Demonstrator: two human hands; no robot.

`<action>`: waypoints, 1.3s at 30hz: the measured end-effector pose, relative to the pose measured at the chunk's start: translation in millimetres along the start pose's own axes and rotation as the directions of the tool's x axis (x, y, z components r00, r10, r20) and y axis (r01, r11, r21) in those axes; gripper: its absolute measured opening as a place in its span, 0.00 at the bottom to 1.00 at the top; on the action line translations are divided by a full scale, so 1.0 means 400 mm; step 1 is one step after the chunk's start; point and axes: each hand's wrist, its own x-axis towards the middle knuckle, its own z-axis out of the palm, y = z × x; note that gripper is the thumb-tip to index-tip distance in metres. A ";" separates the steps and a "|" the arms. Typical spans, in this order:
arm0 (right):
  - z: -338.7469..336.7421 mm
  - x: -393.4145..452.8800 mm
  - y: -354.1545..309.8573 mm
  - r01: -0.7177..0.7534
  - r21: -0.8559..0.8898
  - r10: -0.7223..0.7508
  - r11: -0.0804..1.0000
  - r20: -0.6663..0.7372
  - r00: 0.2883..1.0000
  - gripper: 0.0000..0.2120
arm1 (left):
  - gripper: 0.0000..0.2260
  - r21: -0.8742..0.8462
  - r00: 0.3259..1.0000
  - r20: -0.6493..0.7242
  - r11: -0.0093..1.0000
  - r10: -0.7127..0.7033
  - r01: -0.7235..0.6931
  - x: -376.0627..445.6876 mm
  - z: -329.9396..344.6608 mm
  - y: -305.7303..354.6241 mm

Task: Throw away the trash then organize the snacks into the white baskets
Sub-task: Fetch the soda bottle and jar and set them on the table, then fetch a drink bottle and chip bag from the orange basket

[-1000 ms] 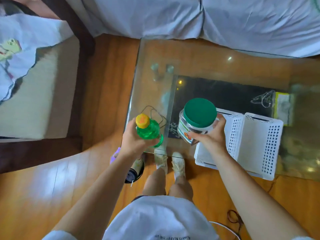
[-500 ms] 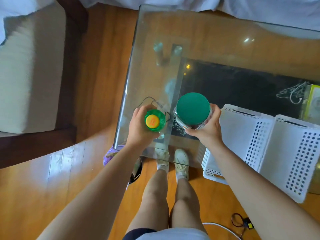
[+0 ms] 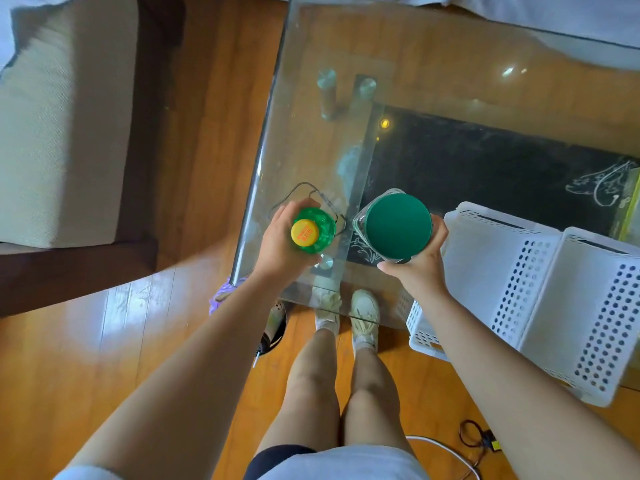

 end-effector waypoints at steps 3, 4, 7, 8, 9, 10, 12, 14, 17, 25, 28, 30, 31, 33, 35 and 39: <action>-0.010 -0.004 -0.004 -0.039 0.020 0.038 0.999 0.029 0.999 0.49 | 0.35 -0.018 1.000 0.003 0.999 -0.027 0.027 -0.003 0.003 -0.002; -0.013 -0.006 -0.005 -0.054 0.037 0.052 0.998 0.044 0.998 0.49 | 0.36 -0.028 0.999 0.006 0.999 -0.042 0.042 -0.004 0.005 -0.002; -0.027 -0.020 -0.008 -0.103 0.070 0.096 0.992 0.087 0.992 0.51 | 0.47 -0.126 0.985 0.043 0.978 -0.164 0.169 -0.007 0.014 -0.005; -0.035 -0.028 -0.010 -0.124 0.078 0.116 0.989 0.096 0.989 0.51 | 0.51 -0.166 0.970 0.068 0.956 -0.235 0.243 -0.010 0.015 -0.008; -0.044 -0.037 -0.013 -0.149 0.088 0.140 0.985 0.102 0.985 0.51 | 0.54 -0.190 0.946 0.102 0.928 -0.307 0.321 -0.017 0.015 -0.011; -0.057 -0.049 -0.017 -0.175 0.097 0.165 0.980 0.108 0.980 0.50 | 0.55 -0.195 0.921 0.139 0.902 -0.363 0.385 -0.027 0.014 -0.013; -0.085 -0.074 -0.024 -0.229 0.083 0.216 0.970 0.141 0.966 0.44 | 0.52 -0.190 0.884 0.184 0.867 -0.430 0.461 -0.057 0.013 -0.014; -0.119 -0.111 -0.035 -0.291 0.022 0.280 0.956 0.214 0.936 0.33 | 0.44 -0.219 0.846 0.189 0.819 -0.498 0.531 -0.103 0.007 -0.006; -0.165 -0.195 -0.049 -0.388 -0.047 0.381 0.920 0.328 0.864 0.23 | 0.28 -0.343 0.768 0.247 0.688 -0.591 0.639 -0.201 -0.018 0.011; -0.202 -0.409 -0.065 -0.366 -0.277 0.446 0.888 0.330 0.832 0.16 | 0.07 -0.604 0.726 0.143 0.522 -0.672 0.602 -0.537 -0.048 0.011; -0.169 -0.467 -0.080 -0.296 -0.399 0.450 0.868 0.378 0.809 0.15 | 0.06 -0.710 0.672 0.129 0.405 -0.729 0.575 -0.674 -0.039 -0.037; -0.126 -0.502 -0.094 -0.220 -0.466 0.431 0.857 0.412 0.803 0.14 | 0.06 -0.784 0.629 0.133 0.307 -0.766 0.540 -0.776 -0.033 -0.077; -0.108 -0.515 -0.102 -0.183 -0.494 0.420 0.850 0.426 0.801 0.14 | 0.06 -0.815 0.609 0.147 0.254 -0.779 0.522 -0.820 -0.025 -0.096; -0.055 -0.553 -0.120 -0.084 -0.564 0.400 0.822 0.466 0.789 0.12 | 0.05 -0.881 0.557 0.157 0.139 -0.816 0.452 -0.930 -0.012 -0.141; 0.008 -0.597 -0.136 0.019 -0.622 0.380 0.783 0.502 0.777 0.12 | 0.05 -0.922 0.486 0.146 0.059 -0.862 0.383 -1.044 0.006 -0.188; 0.150 -0.708 -0.150 0.191 -0.672 0.345 0.716 0.578 0.740 0.11 | 0.06 -0.971 0.352 0.188 -0.118 -0.917 0.210 -1.260 0.063 -0.273</action>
